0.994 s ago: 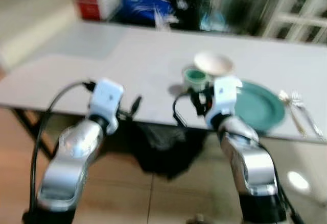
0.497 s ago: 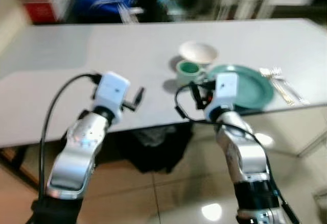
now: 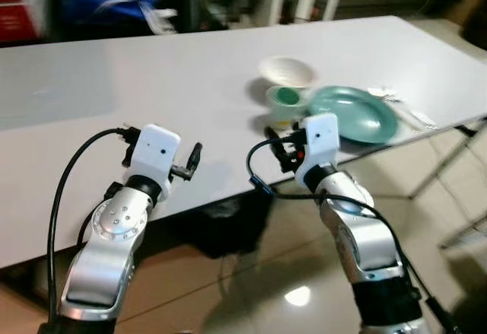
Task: Setting the table
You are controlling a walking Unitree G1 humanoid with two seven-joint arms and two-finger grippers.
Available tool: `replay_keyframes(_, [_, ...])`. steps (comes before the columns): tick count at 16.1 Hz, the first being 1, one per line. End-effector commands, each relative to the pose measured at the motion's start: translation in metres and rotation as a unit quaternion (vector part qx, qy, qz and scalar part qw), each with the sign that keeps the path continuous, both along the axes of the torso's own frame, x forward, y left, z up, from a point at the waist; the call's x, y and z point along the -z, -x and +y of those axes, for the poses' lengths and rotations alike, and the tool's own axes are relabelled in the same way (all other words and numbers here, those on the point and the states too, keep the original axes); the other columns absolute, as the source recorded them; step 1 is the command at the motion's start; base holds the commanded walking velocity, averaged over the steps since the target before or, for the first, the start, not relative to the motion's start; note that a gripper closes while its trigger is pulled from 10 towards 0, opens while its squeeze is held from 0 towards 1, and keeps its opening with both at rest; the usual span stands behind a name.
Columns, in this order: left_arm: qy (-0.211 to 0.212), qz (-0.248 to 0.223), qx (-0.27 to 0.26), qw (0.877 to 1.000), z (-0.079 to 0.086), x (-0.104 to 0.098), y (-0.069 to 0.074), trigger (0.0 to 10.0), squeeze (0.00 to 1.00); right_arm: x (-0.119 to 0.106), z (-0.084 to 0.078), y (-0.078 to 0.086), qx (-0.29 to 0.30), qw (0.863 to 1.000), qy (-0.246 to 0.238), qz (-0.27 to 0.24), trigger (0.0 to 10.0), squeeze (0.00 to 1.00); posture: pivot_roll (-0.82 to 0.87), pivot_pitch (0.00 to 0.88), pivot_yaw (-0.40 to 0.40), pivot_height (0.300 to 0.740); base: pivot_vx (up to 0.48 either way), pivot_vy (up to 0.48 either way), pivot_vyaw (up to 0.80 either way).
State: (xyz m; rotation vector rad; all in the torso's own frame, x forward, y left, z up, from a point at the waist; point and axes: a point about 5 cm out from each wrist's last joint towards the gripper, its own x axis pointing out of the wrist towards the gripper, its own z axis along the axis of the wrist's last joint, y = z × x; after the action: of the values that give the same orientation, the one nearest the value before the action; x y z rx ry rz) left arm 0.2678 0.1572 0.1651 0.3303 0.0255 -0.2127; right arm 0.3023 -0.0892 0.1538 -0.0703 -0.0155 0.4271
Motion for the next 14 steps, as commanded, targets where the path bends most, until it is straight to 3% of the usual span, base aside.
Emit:
replay_keyframes(1, [0.002,-0.004,0.005,1.0,-0.005,-0.002,0.004,10.0,0.0,0.011,-0.006,0.007,-0.017,0.999,0.028,0.007,10.0,0.0,0.02,0.0,-0.077,0.74,0.0,0.48,0.8])
replay_keyframes(5, [-0.002,-0.005,0.001,1.0,-0.004,-0.002,0.006,10.0,0.0,0.015,-0.002,0.014,-0.048,0.998,0.025,0.012,10.0,0.0,0.02,0.0,-0.08,0.74,0.0,0.48,0.8])
replay_keyframes(7, [-0.005,-0.009,0.002,1.0,-0.005,-0.005,0.003,10.0,0.0,0.016,-0.011,0.008,0.014,1.0,0.024,0.013,10.0,0.0,0.02,0.0,-0.073,0.74,0.0,0.48,0.8])
replay_keyframes(9, [-0.007,-0.018,0.002,1.0,-0.006,-0.009,-0.001,10.0,0.0,0.015,-0.023,0.003,0.066,0.997,-0.03,0.027,10.0,0.0,0.02,0.0,-0.065,0.74,0.0,0.48,0.0])
replay_keyframes(11, [-0.004,-0.028,0.011,1.0,-0.009,-0.016,-0.004,10.0,0.0,0.004,-0.026,0.003,0.083,0.996,-0.045,0.003,10.0,0.0,0.01,0.0,-0.055,0.74,0.0,0.48,0.0])
replay_keyframes(14, [-0.008,-0.02,0.026,0.999,-0.011,-0.012,-0.001,10.0,0.0,0.007,-0.019,0.007,0.067,0.997,-0.044,0.009,10.0,0.0,0.02,0.0,-0.052,0.74,0.0,0.48,0.0])
